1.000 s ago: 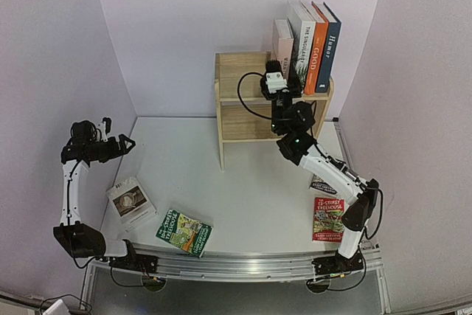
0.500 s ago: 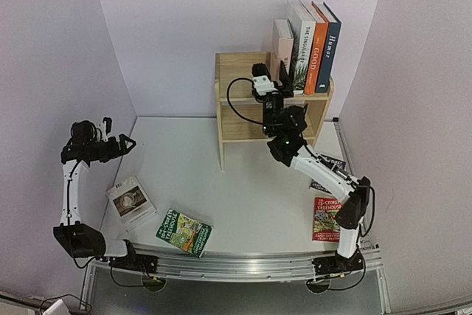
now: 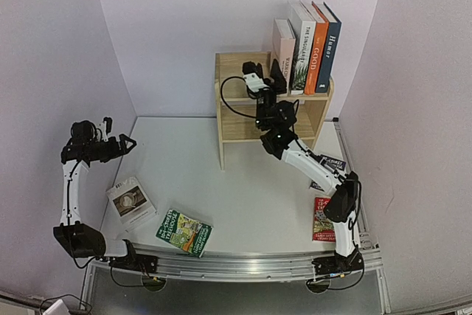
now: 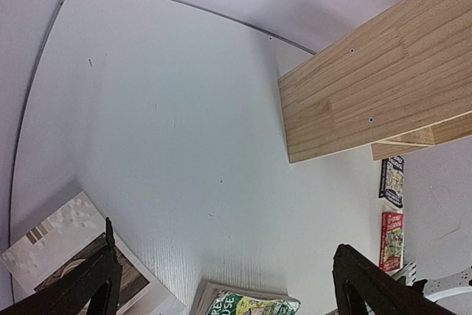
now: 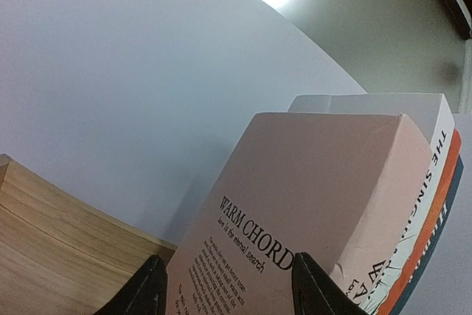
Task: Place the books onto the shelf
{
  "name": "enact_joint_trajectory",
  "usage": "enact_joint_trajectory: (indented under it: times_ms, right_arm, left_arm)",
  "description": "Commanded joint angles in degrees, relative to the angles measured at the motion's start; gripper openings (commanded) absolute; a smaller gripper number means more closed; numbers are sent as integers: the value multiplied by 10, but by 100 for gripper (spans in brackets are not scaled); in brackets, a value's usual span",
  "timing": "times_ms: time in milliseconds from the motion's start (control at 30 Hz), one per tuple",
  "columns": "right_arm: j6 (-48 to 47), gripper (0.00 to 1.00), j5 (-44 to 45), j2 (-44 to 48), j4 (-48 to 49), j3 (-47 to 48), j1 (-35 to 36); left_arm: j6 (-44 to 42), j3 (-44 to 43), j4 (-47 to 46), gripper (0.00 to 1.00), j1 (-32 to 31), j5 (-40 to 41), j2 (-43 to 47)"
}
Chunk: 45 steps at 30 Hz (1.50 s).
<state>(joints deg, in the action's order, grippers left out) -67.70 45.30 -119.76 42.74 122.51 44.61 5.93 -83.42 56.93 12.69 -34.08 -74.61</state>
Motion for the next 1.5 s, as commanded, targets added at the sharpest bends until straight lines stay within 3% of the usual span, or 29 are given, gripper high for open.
enact_joint_trajectory:
  times_ms: [0, 500, 833, 1033, 1467]
  right_arm:
    - [-9, 55, 15, -7, 23, 26, -11]
    - [4, 55, 6, -5, -7, 25, -11]
    - [44, 58, 4, 45, -57, -13, 20]
    - [-39, 58, 35, 60, 87, -67, 23]
    - [65, 60, 65, 108, 92, -124, -7]
  left_arm:
    - [-6, -1, -13, 100, 1, -9, 14]
    - [-12, 7, -14, 100, 1, -5, 12]
    - [-52, 23, 13, 100, 1, 22, 7]
    - [-54, 25, 17, 100, 1, 16, 4]
    - [-50, 29, 20, 100, 1, 6, 3]
